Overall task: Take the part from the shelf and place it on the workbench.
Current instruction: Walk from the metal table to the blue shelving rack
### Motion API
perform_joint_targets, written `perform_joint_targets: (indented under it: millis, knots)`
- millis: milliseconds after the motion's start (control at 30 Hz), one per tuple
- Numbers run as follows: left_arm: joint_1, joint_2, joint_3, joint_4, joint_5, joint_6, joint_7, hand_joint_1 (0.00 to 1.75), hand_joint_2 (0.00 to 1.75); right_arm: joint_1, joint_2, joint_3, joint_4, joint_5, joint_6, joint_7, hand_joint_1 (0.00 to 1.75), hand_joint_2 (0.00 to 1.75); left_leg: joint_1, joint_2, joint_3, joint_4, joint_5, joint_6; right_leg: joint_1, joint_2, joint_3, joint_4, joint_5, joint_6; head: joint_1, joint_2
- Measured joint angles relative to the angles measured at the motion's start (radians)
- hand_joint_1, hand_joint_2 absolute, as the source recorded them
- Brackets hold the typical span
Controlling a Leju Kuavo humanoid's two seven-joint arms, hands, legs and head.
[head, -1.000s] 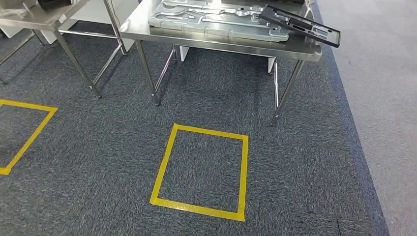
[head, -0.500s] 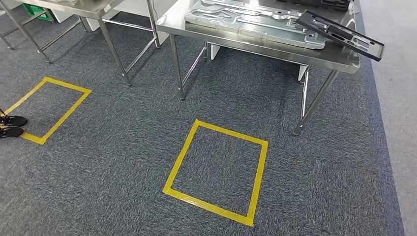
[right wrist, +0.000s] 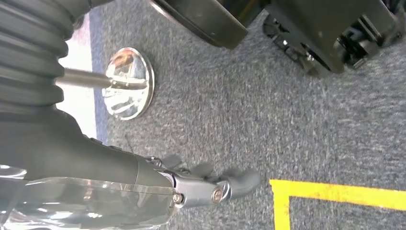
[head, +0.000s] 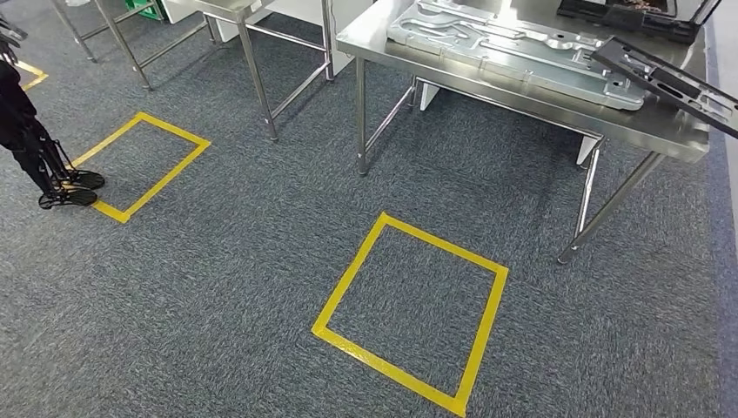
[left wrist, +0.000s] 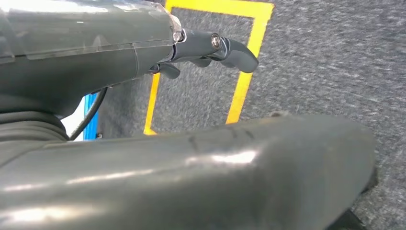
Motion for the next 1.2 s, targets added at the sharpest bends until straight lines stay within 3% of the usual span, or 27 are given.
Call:
perform_joint_targets:
  millis: [67,133,200,267,300,333,400,467,533,567,600,667,733,767,800,833,867,900,967,1033,1100,1167,1200]
  knots:
    - [0.001,0.000,0.002,0.000,0.000,0.001,-0.001,0.00,0.00,-0.001,0.001,0.001,0.000,0.001,0.001,0.000,0.00,1.75,0.002,-0.017,-0.010,-0.002,0.007,-0.015,0.002,-0.006,0.000,-0.010,-0.003,-0.008,0.000,0.000]
    - [0.004,0.001,0.005,0.000,0.000,0.003,-0.001,0.00,0.00,-0.003,0.005,0.002,0.000,0.002,0.001,0.000,0.00,1.75,0.003,-0.002,-0.019,0.012,-0.001,-0.025,0.000,-0.026,0.002,-0.018,0.004,-0.020,0.000,0.000]
    - [0.001,0.001,0.007,0.000,0.001,0.006,-0.001,0.00,0.00,-0.002,0.008,0.003,0.000,0.005,0.004,0.002,0.00,1.75,0.003,0.043,-0.058,0.096,-0.050,-0.030,-0.001,-0.053,0.004,-0.025,0.009,-0.032,-0.001,0.000]
    - [-0.001,0.001,0.011,0.000,0.003,0.011,-0.001,0.00,0.00,0.000,0.008,0.003,0.000,0.010,0.007,0.006,0.00,1.75,0.003,0.071,-0.118,0.227,-0.110,-0.035,0.003,-0.081,0.002,-0.025,0.009,-0.036,-0.001,0.000]
    - [0.000,0.001,0.012,0.000,0.003,0.013,-0.001,0.00,0.00,0.000,0.008,0.004,0.000,0.011,0.008,0.007,0.00,1.75,0.004,0.076,-0.136,0.270,-0.123,-0.037,0.005,-0.094,0.002,-0.024,0.009,-0.037,-0.001,0.000]
    - [0.001,0.002,0.014,0.000,0.003,0.015,-0.001,0.00,0.00,0.000,0.008,0.004,0.000,0.013,0.008,0.008,0.00,1.75,0.004,0.079,-0.136,0.278,-0.117,-0.038,0.005,-0.106,0.001,-0.023,0.008,-0.037,-0.001,0.000]
    - [0.003,0.003,0.015,0.000,0.001,0.017,0.000,0.00,0.00,0.000,0.008,0.004,0.000,0.015,0.008,0.008,0.00,1.75,0.005,0.094,-0.079,0.182,-0.063,-0.037,0.006,-0.128,0.004,-0.021,0.005,-0.034,-0.001,0.000]
    - [0.001,0.004,0.015,0.000,-0.004,0.017,0.002,0.00,0.00,0.000,0.008,0.004,0.000,0.017,0.008,0.007,0.00,1.75,0.000,0.132,-0.010,0.053,-0.023,-0.028,0.011,-0.147,0.006,-0.017,0.000,-0.025,-0.001,0.000]
    - [-0.001,0.006,0.015,0.000,-0.010,0.017,0.005,0.00,0.00,0.001,0.008,0.004,0.000,0.019,0.009,0.006,0.00,1.75,-0.006,0.148,0.010,0.006,-0.019,-0.013,0.017,-0.163,0.006,-0.015,-0.003,-0.014,0.000,0.000]
    - [0.000,0.007,0.015,0.000,-0.014,0.017,0.006,0.00,0.00,0.000,0.008,0.005,0.000,0.020,0.010,0.006,0.00,1.75,-0.007,0.136,0.008,0.005,-0.016,-0.005,0.017,-0.170,0.007,-0.015,-0.003,-0.009,0.000,0.000]
    - [0.002,0.008,0.015,0.000,-0.016,0.017,0.007,0.00,0.00,-0.002,0.008,0.005,0.000,0.020,0.011,0.006,0.00,1.75,-0.006,0.127,0.006,0.003,-0.014,0.001,0.015,-0.170,0.008,-0.014,-0.005,-0.004,0.000,0.000]
    - [0.003,0.009,0.015,0.000,-0.018,0.016,0.008,0.00,0.00,-0.003,0.008,0.005,0.000,0.020,0.011,0.005,0.00,1.75,-0.003,0.111,0.005,-0.004,-0.007,0.013,0.010,-0.135,-0.003,0.019,-0.032,0.008,0.000,0.000]
    - [0.000,0.010,0.015,0.000,-0.020,0.016,0.009,0.00,0.00,-0.004,0.008,0.005,-0.001,0.020,0.011,0.004,0.00,1.75,-0.002,0.095,0.001,-0.006,-0.002,0.021,0.007,-0.086,-0.051,0.125,-0.094,0.014,0.000,0.000]
    - [-0.001,0.010,0.015,0.000,-0.020,0.015,0.010,0.00,0.00,-0.006,0.008,0.005,-0.001,0.020,0.011,0.003,0.00,1.75,-0.003,0.086,-0.001,-0.005,0.000,0.023,0.007,-0.076,-0.081,0.191,-0.123,0.014,0.000,0.000]
    - [-0.001,0.010,0.015,0.000,-0.021,0.015,0.010,0.00,0.00,-0.009,0.008,0.005,-0.001,0.020,0.011,0.002,0.00,1.75,-0.005,0.075,-0.003,-0.005,0.001,0.024,0.007,-0.072,-0.103,0.240,-0.138,0.014,0.000,0.000]
    - [-0.001,0.010,0.015,0.000,-0.022,0.014,0.010,0.00,0.00,-0.010,0.008,0.005,-0.001,0.020,0.011,0.002,0.00,1.75,-0.006,0.064,-0.004,-0.005,0.001,0.025,0.008,-0.071,-0.109,0.257,-0.132,0.011,0.000,0.000]
    - [0.000,0.010,0.015,0.000,-0.022,0.014,0.010,0.00,0.00,-0.010,0.008,0.005,-0.001,0.020,0.012,0.003,0.00,1.75,-0.008,0.051,-0.003,-0.005,0.002,0.026,0.010,-0.068,-0.098,0.236,-0.107,0.007,0.000,0.000]
    - [0.000,0.011,0.015,0.000,-0.022,0.013,0.010,0.00,0.00,-0.008,0.008,0.005,-0.001,0.020,0.014,0.003,0.00,1.75,-0.010,0.038,-0.003,-0.004,0.004,0.026,0.012,-0.061,-0.072,0.182,-0.070,0.000,0.000,0.000]
    - [0.000,0.009,0.015,0.000,-0.023,0.012,0.010,0.00,0.00,-0.002,0.005,0.005,0.000,0.021,0.019,0.003,0.00,1.75,-0.010,0.016,-0.006,-0.003,0.008,0.022,0.017,-0.017,-0.016,0.054,-0.010,-0.024,0.000,0.000]
    - [-0.002,0.007,0.015,0.001,-0.024,0.010,0.011,0.00,0.00,0.001,0.002,0.005,0.000,0.021,0.023,0.004,0.00,1.75,-0.002,-0.003,-0.017,-0.002,0.015,0.012,0.024,0.014,0.007,-0.013,0.003,-0.042,0.000,0.000]
    - [-0.002,0.007,0.014,0.001,-0.025,0.010,0.012,0.00,0.00,-0.001,0.003,0.005,0.000,0.021,0.025,0.006,0.00,1.75,0.004,-0.019,-0.024,-0.006,0.023,-0.001,0.026,0.001,0.014,-0.036,0.007,-0.048,0.000,0.000]
    - [0.000,0.007,0.015,0.001,-0.024,0.010,0.012,0.00,0.00,0.000,0.005,0.005,-0.001,0.023,0.027,0.008,0.00,1.75,0.001,0.006,-0.033,0.012,0.011,-0.010,0.019,-0.022,0.028,-0.064,0.021,-0.047,0.000,0.000]
    - [-0.001,0.007,0.015,0.001,-0.023,0.011,0.013,0.00,0.00,0.002,0.006,0.005,-0.001,0.024,0.027,0.008,0.00,1.75,0.000,0.028,-0.049,0.047,-0.010,-0.014,0.014,-0.036,0.035,-0.076,0.028,-0.045,0.000,0.000]
